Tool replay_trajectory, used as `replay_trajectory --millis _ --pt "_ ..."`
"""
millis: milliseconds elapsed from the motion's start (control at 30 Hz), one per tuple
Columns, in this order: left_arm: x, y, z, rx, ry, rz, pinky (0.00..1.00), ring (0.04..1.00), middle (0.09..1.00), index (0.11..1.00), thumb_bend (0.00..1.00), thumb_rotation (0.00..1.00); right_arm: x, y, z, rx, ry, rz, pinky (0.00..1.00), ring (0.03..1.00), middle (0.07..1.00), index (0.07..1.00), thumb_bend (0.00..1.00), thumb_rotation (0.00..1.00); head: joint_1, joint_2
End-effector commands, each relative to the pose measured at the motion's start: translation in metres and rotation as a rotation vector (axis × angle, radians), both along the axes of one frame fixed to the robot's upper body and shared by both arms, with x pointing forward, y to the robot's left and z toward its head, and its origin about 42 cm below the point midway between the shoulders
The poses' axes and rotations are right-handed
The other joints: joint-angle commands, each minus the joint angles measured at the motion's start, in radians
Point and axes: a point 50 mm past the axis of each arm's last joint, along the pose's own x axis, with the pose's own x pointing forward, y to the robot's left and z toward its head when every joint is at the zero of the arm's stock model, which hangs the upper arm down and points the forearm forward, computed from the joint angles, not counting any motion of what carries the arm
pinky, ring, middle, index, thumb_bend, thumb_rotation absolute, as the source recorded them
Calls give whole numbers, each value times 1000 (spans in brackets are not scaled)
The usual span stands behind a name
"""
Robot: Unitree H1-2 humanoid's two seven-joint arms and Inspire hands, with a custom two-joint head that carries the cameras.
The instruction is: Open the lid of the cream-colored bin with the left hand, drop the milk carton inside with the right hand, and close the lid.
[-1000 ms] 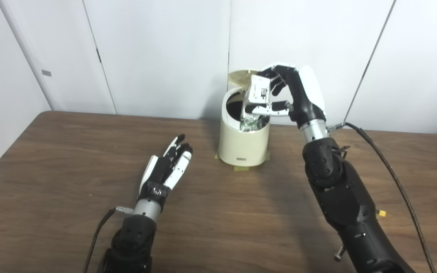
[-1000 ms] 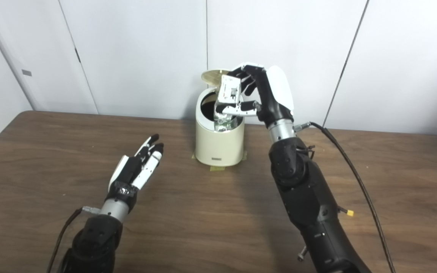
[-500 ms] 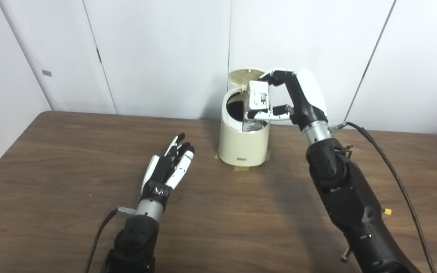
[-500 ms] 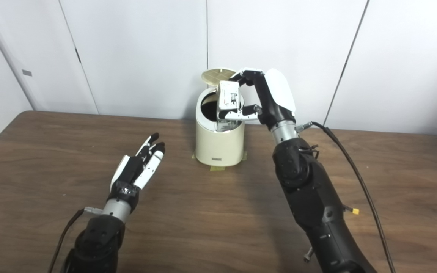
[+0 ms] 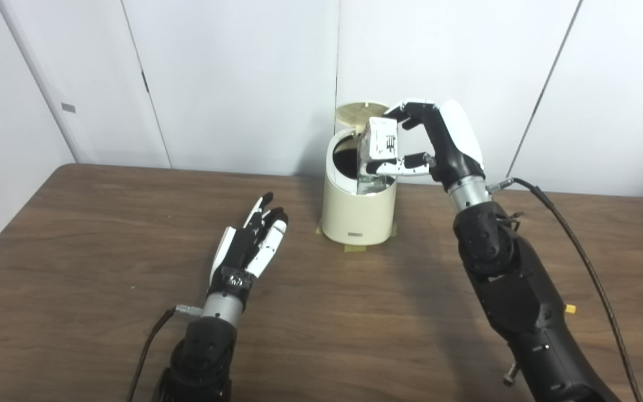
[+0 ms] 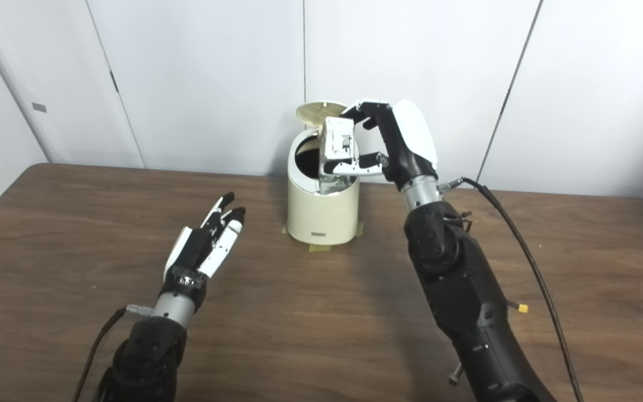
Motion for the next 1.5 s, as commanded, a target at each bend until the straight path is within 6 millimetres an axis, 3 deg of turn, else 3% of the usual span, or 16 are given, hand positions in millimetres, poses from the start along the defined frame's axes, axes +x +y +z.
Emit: replay_trajectory --millis 0,33,133,600,767,900,933,967,1067,1367,1467 --pt "5 -4 16 -16 -80 -3 984 958 923 1000 364 700 5 3 35 27 -110 28 651 718 705 592 672 65 3 -12" --pt "5 -4 16 -19 -80 -3 991 959 922 1000 361 689 5 2 34 23 -107 27 653 722 714 647 756 43 3 -12" --pt "5 -5 14 -42 -80 -6 999 974 927 1000 371 656 6 1 31 1 -96 24 647 723 727 699 846 26 4 -20" --pt "6 -4 11 -7 -79 -13 978 952 924 1000 377 677 8 -2 27 -51 -49 13 657 739 750 730 885 52 8 -16" --pt "5 -3 13 4 -77 -12 964 946 923 1000 367 684 5 -3 29 -1 -79 12 644 717 721 697 874 43 2 -15" --pt "6 -2 13 9 -78 -12 961 946 921 1000 360 693 -2 -7 34 55 -126 -6 558 628 650 629 838 5 -10 -16" --pt "7 -1 12 11 -77 -12 965 947 922 1000 357 693 -5 -8 35 72 -132 -18 469 549 544 557 656 1 -10 -16" --pt "7 0 12 11 -75 -12 973 949 922 1000 359 692 -7 -9 36 85 -134 -35 409 474 510 548 588 0 -14 -19" --pt "10 0 12 12 -74 -12 981 951 923 1000 355 688 -13 -13 35 111 -122 -86 322 398 471 537 524 0 -16 -19" --pt "19 7 18 -2 -95 -17 926 940 919 1000 351 700 -21 -29 18 104 -56 -106 387 430 484 492 521 0 -27 -25" --pt "25 11 22 27 -98 -17 979 943 918 1000 346 740 -26 -33 10 139 -29 -109 398 438 493 482 521 0 -31 -23"
